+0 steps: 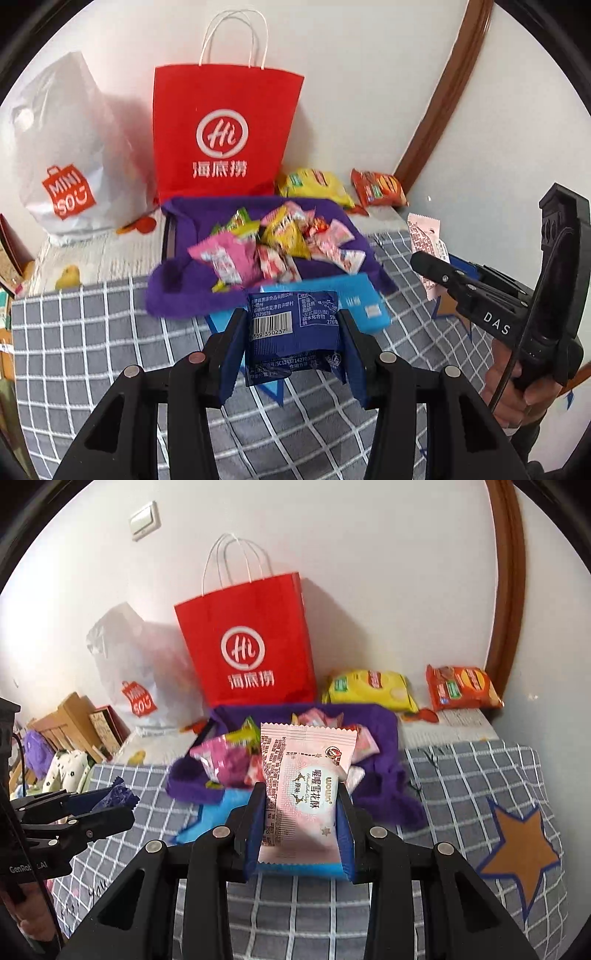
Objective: Organize snacks
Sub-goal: 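Carry the blue packet and cake packet over the purple towel with both tools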
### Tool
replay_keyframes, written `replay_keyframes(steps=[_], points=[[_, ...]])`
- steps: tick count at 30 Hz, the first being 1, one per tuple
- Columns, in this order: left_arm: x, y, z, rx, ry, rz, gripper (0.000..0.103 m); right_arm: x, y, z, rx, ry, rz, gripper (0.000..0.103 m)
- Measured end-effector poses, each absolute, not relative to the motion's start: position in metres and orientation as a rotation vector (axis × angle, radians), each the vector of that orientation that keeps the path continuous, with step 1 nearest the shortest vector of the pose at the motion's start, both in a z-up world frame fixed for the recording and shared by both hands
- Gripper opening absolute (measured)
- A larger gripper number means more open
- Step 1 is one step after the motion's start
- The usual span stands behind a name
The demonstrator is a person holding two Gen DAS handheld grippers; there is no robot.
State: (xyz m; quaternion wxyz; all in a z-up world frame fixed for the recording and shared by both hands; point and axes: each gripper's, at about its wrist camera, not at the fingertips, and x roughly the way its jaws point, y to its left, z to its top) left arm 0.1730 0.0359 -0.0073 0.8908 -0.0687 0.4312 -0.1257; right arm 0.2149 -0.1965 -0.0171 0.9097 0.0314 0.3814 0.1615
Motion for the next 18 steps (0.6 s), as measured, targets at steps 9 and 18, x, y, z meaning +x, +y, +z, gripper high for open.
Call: replay_keyframes(steps=[9, 18], points=[[0.216, 0.048, 0.015, -0.188, 0.849, -0.249, 0.046, 0.256, -0.192, -0.004, 0.073, 0.788, 0.32, 0.035], [0.267, 0.053, 0.017, -0.222, 0.845, -0.248, 0.046, 0.303, -0.181, 0.01, 0.046, 0.751, 0.312, 0.035]])
